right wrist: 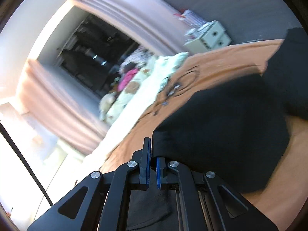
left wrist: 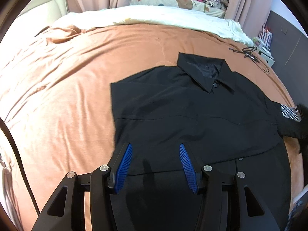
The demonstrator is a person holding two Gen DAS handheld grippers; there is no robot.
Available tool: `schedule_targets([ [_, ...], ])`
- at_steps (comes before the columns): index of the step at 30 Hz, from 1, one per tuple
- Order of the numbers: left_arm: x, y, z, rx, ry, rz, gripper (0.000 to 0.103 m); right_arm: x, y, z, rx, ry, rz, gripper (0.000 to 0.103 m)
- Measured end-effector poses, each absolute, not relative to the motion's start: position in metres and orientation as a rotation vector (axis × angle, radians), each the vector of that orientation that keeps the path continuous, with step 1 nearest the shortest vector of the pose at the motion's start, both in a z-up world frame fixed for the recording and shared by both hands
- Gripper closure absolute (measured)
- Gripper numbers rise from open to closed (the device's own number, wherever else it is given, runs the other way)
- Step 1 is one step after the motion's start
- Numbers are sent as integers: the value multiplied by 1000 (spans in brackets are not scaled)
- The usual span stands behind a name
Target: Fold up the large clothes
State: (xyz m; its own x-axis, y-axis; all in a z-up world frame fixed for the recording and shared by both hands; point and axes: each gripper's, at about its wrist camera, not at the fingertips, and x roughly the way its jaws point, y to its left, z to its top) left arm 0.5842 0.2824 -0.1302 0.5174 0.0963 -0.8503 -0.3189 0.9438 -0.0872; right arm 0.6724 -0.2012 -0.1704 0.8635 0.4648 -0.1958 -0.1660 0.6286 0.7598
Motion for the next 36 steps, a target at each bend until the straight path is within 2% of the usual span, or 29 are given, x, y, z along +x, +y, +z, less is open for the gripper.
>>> schedule_targets([
  [14,547,316,-110,-249,976,301,50,656,-59,-161,718,500,642,101],
  [21,530,331,-112,-261,979,313,50,693,-12,-167,589,680,681,101],
  [28,516,343,-115,-284,984,327,50,745,28,-180,501,962,607,99],
  [29,515,344,-115,-292,984,328,50,749,31,-180,502,981,607,93],
  [31,513,343,-115,-302,983,331,50,760,28,-174,540,994,631,57],
  [32,513,341,-114,-299,983,334,50,768,27,-172,563,992,643,26],
  [33,512,339,-114,-293,983,336,50,763,21,-167,582,981,649,20],
  [36,516,327,-109,-272,988,315,50,749,-2,-156,603,977,645,20],
])
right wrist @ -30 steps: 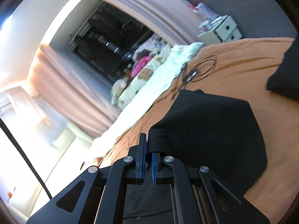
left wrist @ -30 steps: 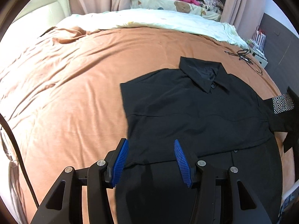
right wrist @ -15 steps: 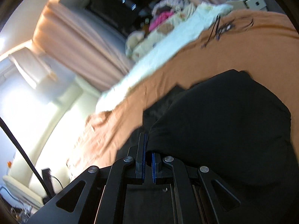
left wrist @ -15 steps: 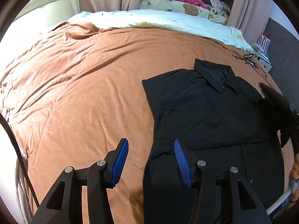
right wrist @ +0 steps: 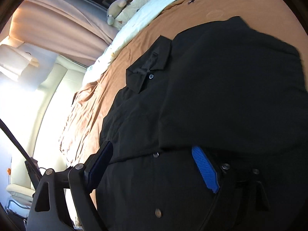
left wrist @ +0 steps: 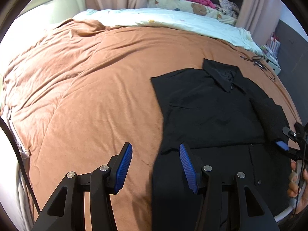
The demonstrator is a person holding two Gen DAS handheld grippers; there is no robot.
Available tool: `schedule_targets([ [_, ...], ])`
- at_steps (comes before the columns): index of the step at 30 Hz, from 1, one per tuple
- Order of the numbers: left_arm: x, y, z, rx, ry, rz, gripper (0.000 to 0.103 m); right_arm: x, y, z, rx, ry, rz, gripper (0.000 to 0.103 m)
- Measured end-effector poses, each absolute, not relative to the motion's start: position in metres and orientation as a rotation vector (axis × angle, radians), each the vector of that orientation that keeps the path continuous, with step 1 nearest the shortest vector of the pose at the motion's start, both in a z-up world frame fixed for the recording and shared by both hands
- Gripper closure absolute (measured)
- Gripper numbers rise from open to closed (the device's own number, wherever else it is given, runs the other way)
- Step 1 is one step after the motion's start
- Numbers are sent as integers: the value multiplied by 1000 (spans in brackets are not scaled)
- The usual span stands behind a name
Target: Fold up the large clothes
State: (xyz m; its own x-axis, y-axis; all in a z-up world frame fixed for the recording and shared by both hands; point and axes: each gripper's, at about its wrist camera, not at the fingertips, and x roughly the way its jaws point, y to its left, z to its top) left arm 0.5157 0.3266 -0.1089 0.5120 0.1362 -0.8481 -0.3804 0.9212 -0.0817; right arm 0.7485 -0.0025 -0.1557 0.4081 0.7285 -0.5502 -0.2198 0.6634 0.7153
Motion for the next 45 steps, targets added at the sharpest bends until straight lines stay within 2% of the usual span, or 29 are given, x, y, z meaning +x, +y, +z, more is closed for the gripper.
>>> schedule_targets([
  [7,528,269,-82,-233,948,210,50,714,-82,-146,683,885,502,20],
  [18,566,199,-85,-190,956,92,50,696,-129,-196,910,991,318,25],
  [19,570,196,-87,-192,959,84,50,701,-125,-199,926,998,323,28],
  [22,589,185,-98,-199,974,60,50,712,-121,-202,930,987,320,56],
  [23,594,181,-102,-199,980,51,50,715,-120,-201,914,979,317,79],
  [24,600,177,-106,-198,984,42,50,716,-123,-212,905,975,319,90],
  [26,609,168,-115,-196,995,19,50,721,-119,-205,905,923,357,95],
  [33,618,176,-133,-206,1011,17,50,711,-91,-163,779,744,517,100],
  [45,559,265,-119,-283,985,155,50,692,-7,-144,699,722,742,101],
])
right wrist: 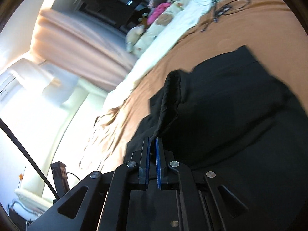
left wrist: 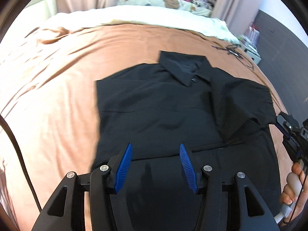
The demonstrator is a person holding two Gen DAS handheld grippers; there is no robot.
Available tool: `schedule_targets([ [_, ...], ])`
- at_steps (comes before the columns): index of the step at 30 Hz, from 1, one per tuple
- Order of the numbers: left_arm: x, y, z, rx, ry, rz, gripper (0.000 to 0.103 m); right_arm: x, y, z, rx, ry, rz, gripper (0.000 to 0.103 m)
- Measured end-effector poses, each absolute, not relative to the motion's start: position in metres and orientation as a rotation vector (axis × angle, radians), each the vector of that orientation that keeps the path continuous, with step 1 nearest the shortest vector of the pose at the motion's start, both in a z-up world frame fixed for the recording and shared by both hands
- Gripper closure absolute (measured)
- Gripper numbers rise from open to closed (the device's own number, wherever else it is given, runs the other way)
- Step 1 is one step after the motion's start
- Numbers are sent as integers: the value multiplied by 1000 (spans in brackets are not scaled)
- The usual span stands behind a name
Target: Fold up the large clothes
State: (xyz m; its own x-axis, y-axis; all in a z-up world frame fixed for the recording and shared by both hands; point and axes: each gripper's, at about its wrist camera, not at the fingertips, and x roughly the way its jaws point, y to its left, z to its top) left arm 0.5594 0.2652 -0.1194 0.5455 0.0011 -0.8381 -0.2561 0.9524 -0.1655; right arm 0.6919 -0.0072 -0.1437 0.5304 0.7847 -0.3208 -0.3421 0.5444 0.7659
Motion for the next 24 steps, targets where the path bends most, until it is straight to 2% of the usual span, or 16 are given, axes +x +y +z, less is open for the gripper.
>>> schedule_targets([
  [10,500,324,-105,-327,960,245,50,679,99,-122,496,721,934,101],
  [14,485,341,-102,-365,952,271,50,681,123,-132,428,823,934,98],
  [16,480,346,-100,-372,949,275,50,683,119,-132,424,843,912,74],
  [17,479,347,-100,-373,949,275,50,685,113,-133,439,844,895,41],
  [18,479,347,-99,-377,950,273,49,690,105,-131,459,833,877,25],
  [19,479,347,-100,-380,951,271,48,690,98,-128,474,817,859,25],
  [21,483,344,-100,-387,950,260,36,684,79,-126,481,817,837,25],
  [24,491,338,-102,-382,942,243,31,672,42,-128,469,819,740,25],
])
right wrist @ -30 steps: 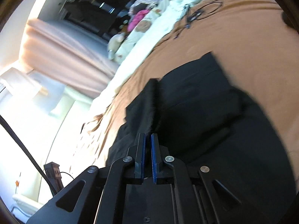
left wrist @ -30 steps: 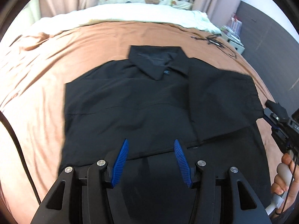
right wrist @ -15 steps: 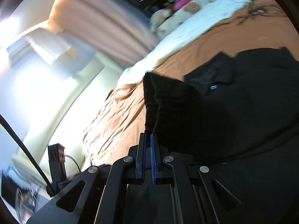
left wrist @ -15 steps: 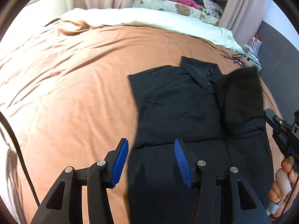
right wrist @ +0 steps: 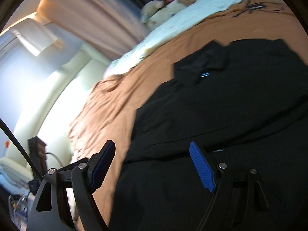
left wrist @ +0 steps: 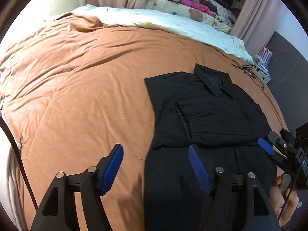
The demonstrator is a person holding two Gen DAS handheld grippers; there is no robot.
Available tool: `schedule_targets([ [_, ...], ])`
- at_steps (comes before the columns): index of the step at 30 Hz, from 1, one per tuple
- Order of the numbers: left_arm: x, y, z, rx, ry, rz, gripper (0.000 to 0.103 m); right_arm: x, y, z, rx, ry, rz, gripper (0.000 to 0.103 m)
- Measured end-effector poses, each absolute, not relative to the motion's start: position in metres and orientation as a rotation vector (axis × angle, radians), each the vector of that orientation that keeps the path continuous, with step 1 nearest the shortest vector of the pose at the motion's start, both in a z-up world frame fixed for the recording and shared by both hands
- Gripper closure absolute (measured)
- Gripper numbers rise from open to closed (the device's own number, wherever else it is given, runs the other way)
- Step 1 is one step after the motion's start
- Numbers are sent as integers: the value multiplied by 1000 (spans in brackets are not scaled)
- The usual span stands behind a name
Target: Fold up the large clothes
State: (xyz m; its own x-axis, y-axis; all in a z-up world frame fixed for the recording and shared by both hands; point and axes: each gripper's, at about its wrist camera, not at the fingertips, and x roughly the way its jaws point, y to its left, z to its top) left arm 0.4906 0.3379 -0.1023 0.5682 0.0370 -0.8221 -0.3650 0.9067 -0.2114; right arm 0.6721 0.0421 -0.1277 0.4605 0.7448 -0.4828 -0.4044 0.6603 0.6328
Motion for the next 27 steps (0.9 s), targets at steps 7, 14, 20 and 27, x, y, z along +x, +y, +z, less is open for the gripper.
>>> schedule_targets([
  [7,529,313,-121,-392,970,175,31,685,-35,-136,580,850,565,25],
  [14,569,294,-147,-396,1009,143,31,685,-74,-135,658,836,450,25],
  [20,594,290,-170,-394,1036,162,31,692,-73,-148,742,824,412,27],
  [27,604,289,-197,-447,1068,130,41,705,-92,-193,953,853,393,32],
])
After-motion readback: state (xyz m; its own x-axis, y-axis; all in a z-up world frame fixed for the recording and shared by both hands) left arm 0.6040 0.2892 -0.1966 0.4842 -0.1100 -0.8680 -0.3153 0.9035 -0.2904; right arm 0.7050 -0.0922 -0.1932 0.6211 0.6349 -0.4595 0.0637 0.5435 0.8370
